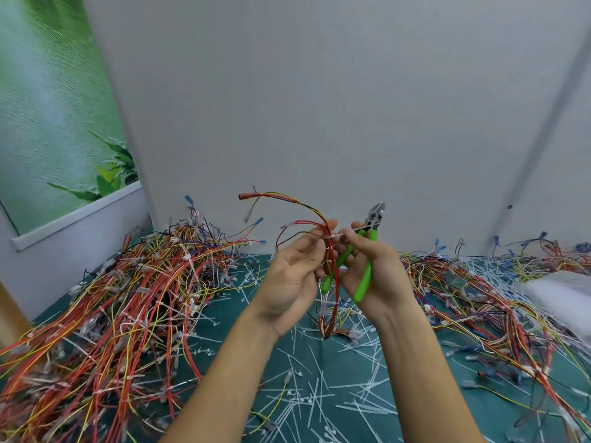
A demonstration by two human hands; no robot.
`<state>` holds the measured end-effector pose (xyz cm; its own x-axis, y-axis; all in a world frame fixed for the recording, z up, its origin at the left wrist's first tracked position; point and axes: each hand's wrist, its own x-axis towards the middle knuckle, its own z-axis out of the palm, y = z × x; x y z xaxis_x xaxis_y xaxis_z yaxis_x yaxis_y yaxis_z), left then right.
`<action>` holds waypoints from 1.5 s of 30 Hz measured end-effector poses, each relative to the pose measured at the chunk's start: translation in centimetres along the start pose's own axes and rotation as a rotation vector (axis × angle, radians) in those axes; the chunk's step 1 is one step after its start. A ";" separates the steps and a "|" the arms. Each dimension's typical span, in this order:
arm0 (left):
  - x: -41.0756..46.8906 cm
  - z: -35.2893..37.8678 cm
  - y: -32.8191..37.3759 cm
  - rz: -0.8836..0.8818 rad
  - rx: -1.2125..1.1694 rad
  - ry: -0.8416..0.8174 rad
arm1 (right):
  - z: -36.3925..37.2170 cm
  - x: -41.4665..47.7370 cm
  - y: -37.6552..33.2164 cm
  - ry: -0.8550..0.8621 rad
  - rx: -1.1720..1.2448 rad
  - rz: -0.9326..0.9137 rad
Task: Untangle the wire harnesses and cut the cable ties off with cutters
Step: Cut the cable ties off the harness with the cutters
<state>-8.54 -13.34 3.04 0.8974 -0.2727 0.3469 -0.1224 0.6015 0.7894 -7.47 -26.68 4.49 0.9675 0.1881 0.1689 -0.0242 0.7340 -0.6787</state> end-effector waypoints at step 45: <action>0.2 -1.3 0.2 0.390 0.660 0.235 | -0.3 -0.1 1.2 0.025 -0.594 -0.213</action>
<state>-7.79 -12.26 2.62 0.7953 0.0753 0.6015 -0.6049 0.0324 0.7957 -7.50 -25.97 3.42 0.9414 0.0570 0.3324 0.3068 0.2644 -0.9143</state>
